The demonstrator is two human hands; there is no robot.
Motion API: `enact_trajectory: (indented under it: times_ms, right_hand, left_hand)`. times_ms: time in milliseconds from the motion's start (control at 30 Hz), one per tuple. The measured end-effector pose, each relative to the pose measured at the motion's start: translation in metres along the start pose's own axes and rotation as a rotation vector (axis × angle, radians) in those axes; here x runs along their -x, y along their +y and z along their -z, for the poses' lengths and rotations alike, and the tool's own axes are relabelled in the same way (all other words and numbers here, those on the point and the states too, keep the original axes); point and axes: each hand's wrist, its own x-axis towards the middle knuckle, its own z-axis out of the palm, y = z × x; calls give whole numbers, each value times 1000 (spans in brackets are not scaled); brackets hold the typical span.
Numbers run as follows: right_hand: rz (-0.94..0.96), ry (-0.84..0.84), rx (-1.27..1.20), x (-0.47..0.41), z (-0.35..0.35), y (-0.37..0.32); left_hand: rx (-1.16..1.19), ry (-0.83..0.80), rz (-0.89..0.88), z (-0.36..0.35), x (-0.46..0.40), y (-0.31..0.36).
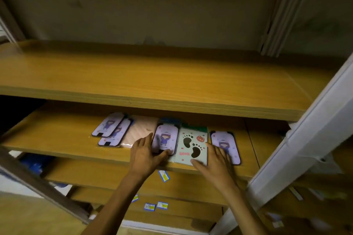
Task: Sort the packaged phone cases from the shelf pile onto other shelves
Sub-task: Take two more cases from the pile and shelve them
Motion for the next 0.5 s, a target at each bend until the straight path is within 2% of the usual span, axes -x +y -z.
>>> enact_trajectory:
  times_ms: [233, 500]
  right_hand:
    - [-141, 91, 158, 16, -20, -25]
    - [-242, 125, 90, 40, -27, -36]
  left_hand:
    - [18, -27, -66, -12, -9, -12]
    - [103, 18, -115, -10, 13, -31]
